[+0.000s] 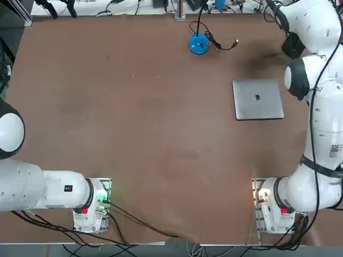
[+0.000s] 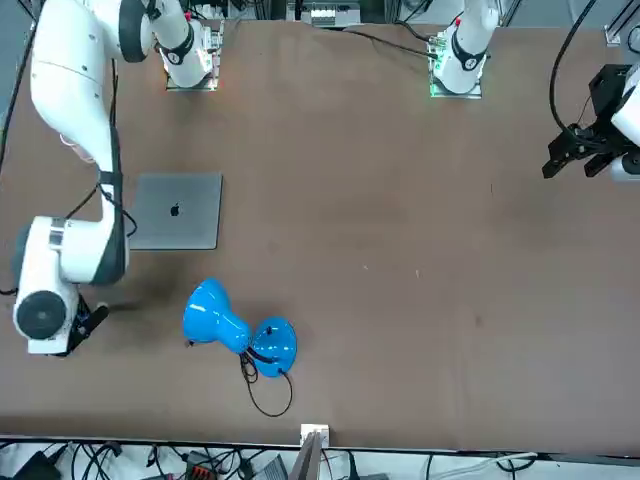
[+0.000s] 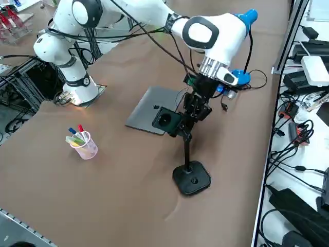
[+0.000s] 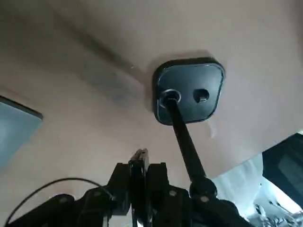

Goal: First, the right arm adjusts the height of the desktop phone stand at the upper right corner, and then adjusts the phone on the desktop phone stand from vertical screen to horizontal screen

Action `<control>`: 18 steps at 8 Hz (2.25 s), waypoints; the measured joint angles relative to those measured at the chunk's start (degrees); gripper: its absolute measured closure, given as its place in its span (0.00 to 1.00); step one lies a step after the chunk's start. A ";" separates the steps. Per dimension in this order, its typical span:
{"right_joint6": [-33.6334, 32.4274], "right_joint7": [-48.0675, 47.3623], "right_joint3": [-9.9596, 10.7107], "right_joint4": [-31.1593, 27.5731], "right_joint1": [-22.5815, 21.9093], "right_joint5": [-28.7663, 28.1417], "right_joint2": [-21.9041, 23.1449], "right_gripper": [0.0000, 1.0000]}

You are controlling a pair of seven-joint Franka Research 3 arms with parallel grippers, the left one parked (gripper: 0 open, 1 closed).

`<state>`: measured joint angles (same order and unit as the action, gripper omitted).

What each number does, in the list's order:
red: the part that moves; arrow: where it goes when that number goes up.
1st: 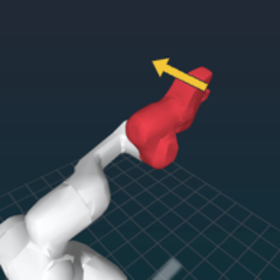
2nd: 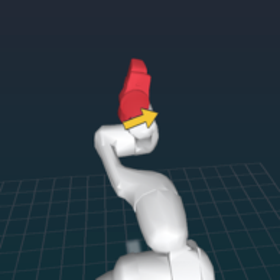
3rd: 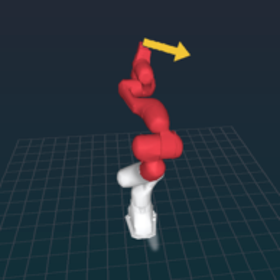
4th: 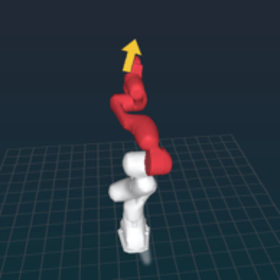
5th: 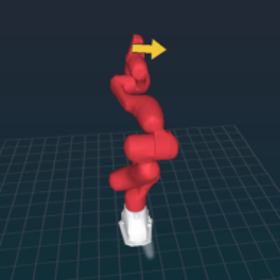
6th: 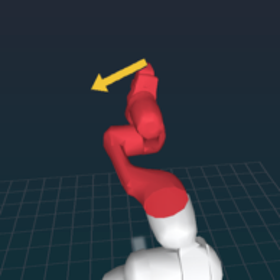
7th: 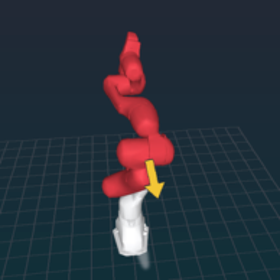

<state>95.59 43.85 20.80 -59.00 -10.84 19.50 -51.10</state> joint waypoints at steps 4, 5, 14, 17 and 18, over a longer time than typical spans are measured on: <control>0.71 -0.31 0.03 0.04 1.13 -4.74 1.66 0.82; 0.79 -0.31 0.02 0.04 1.16 -5.28 2.01 0.82; 1.09 -0.31 0.06 0.06 2.25 -9.73 4.60 0.82; 1.07 -0.31 0.06 0.06 2.35 -9.80 5.04 0.82; 1.07 -0.30 0.06 0.06 2.38 -9.84 5.16 0.82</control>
<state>96.66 43.55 20.86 -58.94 -8.46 9.66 -45.94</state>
